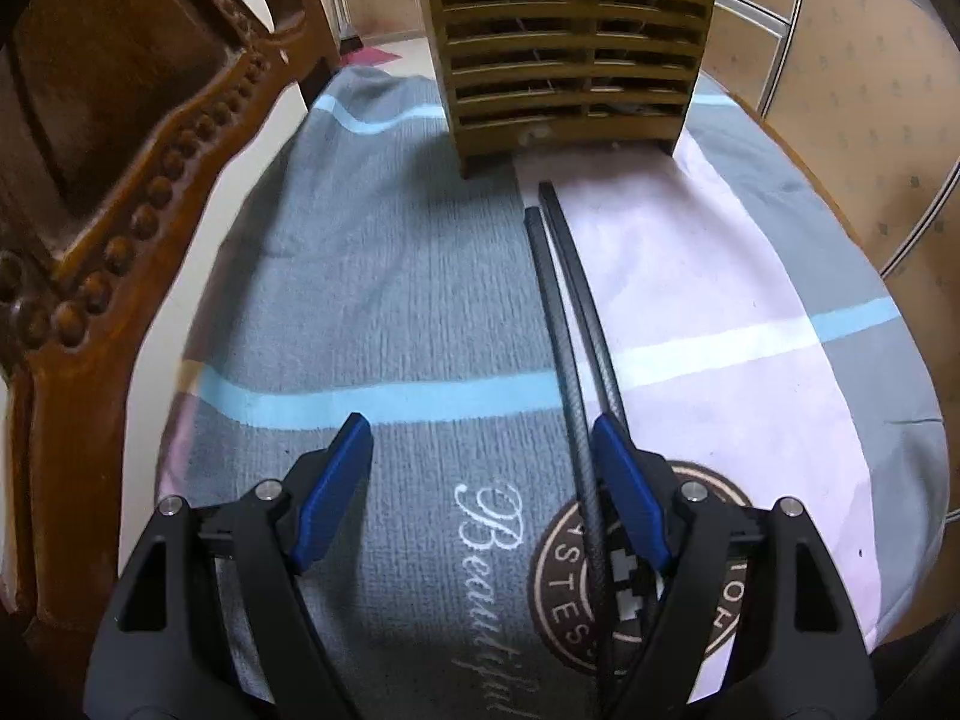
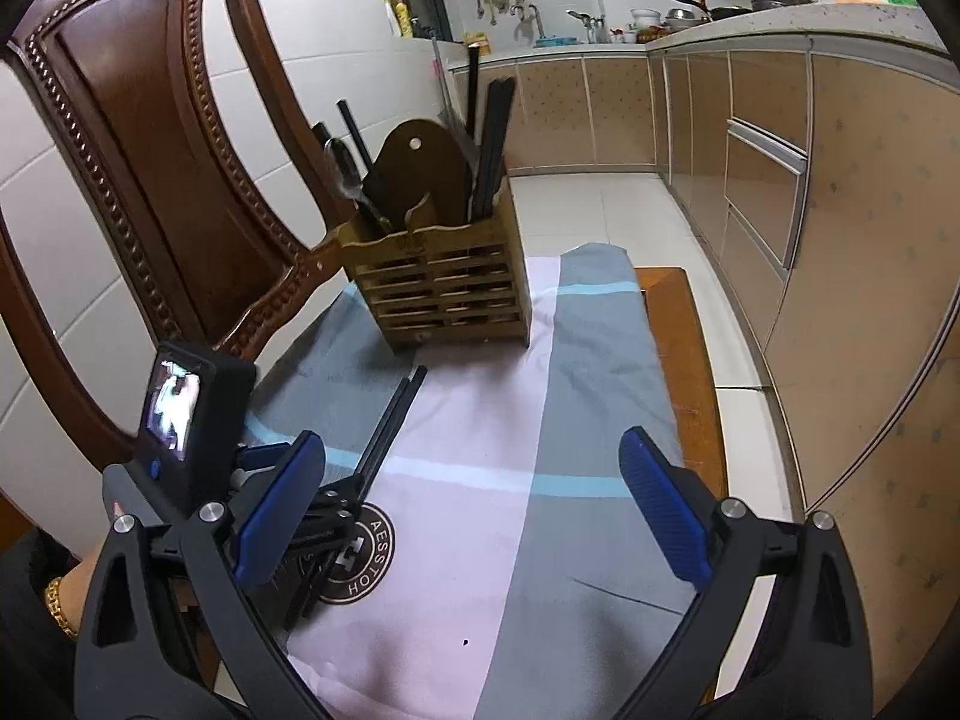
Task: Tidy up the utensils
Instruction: 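Pull both open tools back over the two chopsticks on the cloth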
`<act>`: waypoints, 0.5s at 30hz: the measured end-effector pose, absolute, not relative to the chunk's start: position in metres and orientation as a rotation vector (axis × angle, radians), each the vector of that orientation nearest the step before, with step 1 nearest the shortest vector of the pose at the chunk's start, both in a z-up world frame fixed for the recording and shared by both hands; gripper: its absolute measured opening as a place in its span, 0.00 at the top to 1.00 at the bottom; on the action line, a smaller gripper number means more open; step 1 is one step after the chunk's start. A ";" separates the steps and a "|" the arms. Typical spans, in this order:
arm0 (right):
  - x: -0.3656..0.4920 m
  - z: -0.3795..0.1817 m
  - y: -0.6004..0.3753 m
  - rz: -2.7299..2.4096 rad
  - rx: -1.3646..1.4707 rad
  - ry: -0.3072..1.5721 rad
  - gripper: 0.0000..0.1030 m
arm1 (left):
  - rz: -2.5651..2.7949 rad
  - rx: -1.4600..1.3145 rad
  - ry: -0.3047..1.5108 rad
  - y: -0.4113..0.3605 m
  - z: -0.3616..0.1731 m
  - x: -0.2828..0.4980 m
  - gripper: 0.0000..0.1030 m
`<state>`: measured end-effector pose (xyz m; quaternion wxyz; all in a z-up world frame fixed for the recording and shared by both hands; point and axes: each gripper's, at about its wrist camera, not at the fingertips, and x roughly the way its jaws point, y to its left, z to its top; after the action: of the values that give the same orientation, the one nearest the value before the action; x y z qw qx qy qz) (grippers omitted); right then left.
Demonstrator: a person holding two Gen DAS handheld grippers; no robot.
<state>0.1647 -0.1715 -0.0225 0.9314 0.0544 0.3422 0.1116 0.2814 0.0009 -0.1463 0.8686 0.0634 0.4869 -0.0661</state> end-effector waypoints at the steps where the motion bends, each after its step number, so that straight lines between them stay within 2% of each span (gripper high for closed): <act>1: 0.164 -0.023 -0.169 0.228 0.102 0.701 0.07 | -0.136 0.139 1.016 0.000 -0.146 0.282 0.26; 4: 0.168 -0.029 -0.159 0.221 0.061 0.714 0.07 | -0.137 0.105 1.022 0.004 -0.148 0.284 0.30; 6: 0.173 -0.039 -0.148 0.204 0.018 0.746 0.07 | -0.128 0.098 1.018 0.008 -0.145 0.285 0.44; 8: 0.179 -0.052 -0.135 0.184 -0.036 0.781 0.07 | -0.122 0.091 1.009 0.014 -0.139 0.284 0.47; 10: 0.186 -0.069 -0.118 0.172 -0.096 0.812 0.07 | -0.162 0.051 0.989 0.018 -0.127 0.281 0.46; 12: 0.192 -0.082 -0.105 0.163 -0.126 0.824 0.07 | -0.187 0.033 0.953 0.021 -0.108 0.276 0.35; 15: 0.202 -0.097 -0.090 0.161 -0.126 0.852 0.07 | -0.207 -0.003 0.856 0.030 -0.075 0.265 0.29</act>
<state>0.2024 -0.0902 -0.0970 0.9056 -0.0609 0.4124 0.0782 0.2653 0.0299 -0.0754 0.9046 -0.0017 0.4143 -0.1004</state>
